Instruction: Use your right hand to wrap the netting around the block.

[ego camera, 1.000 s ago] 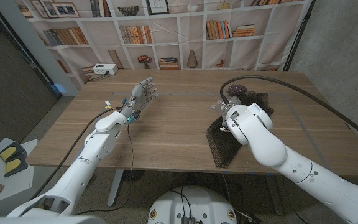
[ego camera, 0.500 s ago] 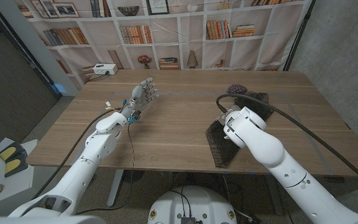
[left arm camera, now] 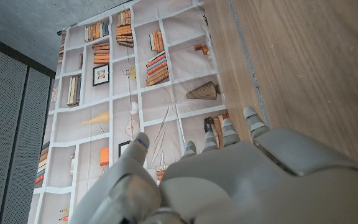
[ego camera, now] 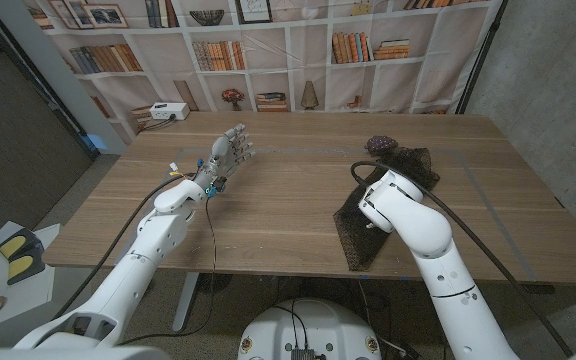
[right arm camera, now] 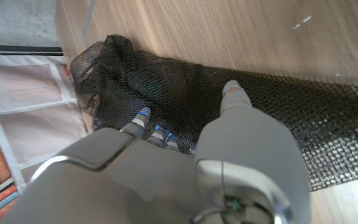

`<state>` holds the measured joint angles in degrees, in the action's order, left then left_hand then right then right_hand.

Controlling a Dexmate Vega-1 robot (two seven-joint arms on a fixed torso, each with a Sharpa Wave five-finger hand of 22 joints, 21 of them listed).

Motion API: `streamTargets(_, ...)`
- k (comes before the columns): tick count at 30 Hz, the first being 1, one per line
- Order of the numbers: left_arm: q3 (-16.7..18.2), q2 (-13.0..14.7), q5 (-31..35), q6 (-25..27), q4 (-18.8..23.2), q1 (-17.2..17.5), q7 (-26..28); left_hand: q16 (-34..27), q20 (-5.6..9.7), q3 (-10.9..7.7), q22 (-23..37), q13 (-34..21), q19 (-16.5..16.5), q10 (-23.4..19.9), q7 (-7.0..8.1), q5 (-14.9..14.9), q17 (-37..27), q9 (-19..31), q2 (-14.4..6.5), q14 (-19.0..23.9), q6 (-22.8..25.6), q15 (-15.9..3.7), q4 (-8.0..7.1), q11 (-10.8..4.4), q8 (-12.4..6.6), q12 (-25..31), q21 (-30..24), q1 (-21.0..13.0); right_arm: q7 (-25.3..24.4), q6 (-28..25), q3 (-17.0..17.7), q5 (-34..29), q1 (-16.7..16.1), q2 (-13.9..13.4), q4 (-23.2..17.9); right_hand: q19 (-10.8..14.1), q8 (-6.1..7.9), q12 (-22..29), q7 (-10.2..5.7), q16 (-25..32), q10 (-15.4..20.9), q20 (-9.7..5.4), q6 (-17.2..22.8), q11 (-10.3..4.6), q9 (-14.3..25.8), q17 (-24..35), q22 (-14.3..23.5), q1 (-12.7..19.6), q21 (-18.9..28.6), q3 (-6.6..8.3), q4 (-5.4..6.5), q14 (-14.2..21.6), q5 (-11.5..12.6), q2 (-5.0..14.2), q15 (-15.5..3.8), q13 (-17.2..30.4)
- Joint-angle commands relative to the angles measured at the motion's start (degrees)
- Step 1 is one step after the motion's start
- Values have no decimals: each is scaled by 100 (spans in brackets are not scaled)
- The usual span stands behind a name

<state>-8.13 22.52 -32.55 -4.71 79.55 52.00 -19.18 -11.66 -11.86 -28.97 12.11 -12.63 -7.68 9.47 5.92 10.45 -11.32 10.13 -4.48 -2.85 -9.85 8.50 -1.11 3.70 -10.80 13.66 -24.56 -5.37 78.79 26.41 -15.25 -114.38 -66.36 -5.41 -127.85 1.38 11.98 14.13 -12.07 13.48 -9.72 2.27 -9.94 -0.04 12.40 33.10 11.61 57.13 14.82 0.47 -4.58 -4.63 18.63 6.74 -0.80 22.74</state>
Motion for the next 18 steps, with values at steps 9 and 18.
streamTargets(9,1,-3,32,64,6,-36,68,-18,-35,-7,25,-14,34,12,27,15,-16,21,-34,25,-188,-1,9,-1,-5,-8,15,39,-1041,-1124,186,2448,-375,-1190,297,1477,1449,944,-23,853,1690,-298,4015,-595,117,118,-23,419,451,-209,-239,1938,186,-41,-699,9)
streamTargets(18,-4,2,23,107,-23,-60,60,-14,-35,-12,25,-14,32,16,30,16,-16,21,-41,21,-190,0,9,-4,-4,-10,18,35,-2911,-2494,147,3898,-754,-2094,287,2205,2686,1524,668,1152,3432,-532,6368,-660,362,179,-20,551,725,-77,-106,3091,245,283,-1130,-118)
